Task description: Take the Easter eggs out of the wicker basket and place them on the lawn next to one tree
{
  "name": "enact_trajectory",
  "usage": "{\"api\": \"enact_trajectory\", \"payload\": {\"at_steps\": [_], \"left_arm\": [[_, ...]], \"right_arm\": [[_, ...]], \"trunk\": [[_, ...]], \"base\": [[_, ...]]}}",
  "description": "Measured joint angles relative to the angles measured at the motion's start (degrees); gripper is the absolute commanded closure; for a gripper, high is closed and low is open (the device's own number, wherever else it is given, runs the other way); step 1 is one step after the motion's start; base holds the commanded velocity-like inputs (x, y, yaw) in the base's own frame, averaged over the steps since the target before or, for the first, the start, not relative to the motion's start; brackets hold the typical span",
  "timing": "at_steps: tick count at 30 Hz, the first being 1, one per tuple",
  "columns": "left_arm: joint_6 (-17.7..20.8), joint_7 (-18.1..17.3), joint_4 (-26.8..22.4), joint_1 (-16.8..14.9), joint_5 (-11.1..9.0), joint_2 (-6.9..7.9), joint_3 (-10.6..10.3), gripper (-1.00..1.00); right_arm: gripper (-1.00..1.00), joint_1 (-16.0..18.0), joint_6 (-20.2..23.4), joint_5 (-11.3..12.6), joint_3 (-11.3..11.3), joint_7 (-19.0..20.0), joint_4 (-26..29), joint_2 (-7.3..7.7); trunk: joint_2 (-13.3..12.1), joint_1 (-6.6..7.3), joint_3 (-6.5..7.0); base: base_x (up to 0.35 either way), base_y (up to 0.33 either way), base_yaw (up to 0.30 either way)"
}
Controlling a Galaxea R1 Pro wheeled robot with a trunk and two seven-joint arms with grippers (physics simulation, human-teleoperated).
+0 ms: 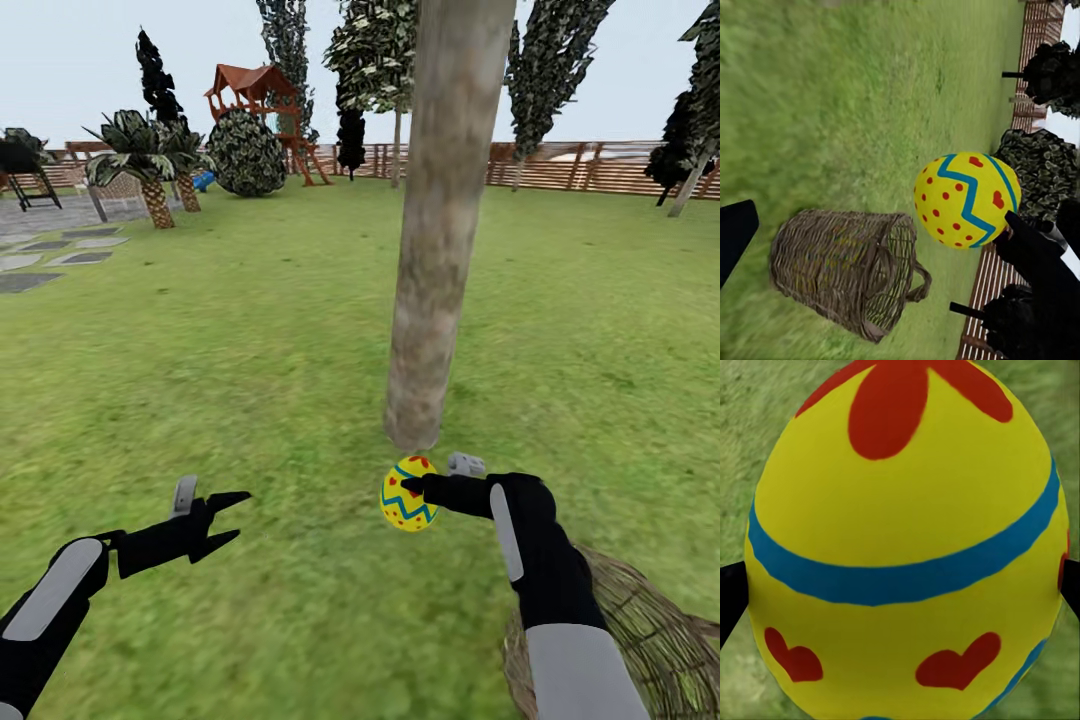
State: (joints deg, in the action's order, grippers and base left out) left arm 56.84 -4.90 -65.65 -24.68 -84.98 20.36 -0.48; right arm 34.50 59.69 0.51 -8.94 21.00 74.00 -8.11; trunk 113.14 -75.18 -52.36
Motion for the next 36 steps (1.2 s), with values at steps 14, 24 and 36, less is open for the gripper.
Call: {"api": "enact_trajectory", "payload": {"at_steps": [14, 24, 36], "left_arm": [[-4.0, 0.0, 2.3, 0.0, 9.8, -1.95, 0.0, -1.0], [-4.0, 0.0, 2.2, 0.0, 9.8, -1.95, -0.1, -1.0], [-4.0, 0.0, 2.2, 0.0, 9.8, -2.03, -0.1, -1.0]], "right_arm": [[1.0, 0.0, 0.0, -0.2, -0.1, -4.2, -0.2, 0.01], [1.0, 0.0, 0.0, -0.1, 0.1, -8.0, -2.3, -0.19], [1.0, 0.0, -4.5, -0.1, 0.3, -17.7, -5.6, -1.72]], "trunk": [[0.0, -0.03, 0.67], [0.0, -0.02, 1.07], [0.0, 0.0, 1.07]], "base": [[0.22, 0.135, 0.01], [0.025, 0.299, -0.189], [0.244, 0.22, -0.033]]}}
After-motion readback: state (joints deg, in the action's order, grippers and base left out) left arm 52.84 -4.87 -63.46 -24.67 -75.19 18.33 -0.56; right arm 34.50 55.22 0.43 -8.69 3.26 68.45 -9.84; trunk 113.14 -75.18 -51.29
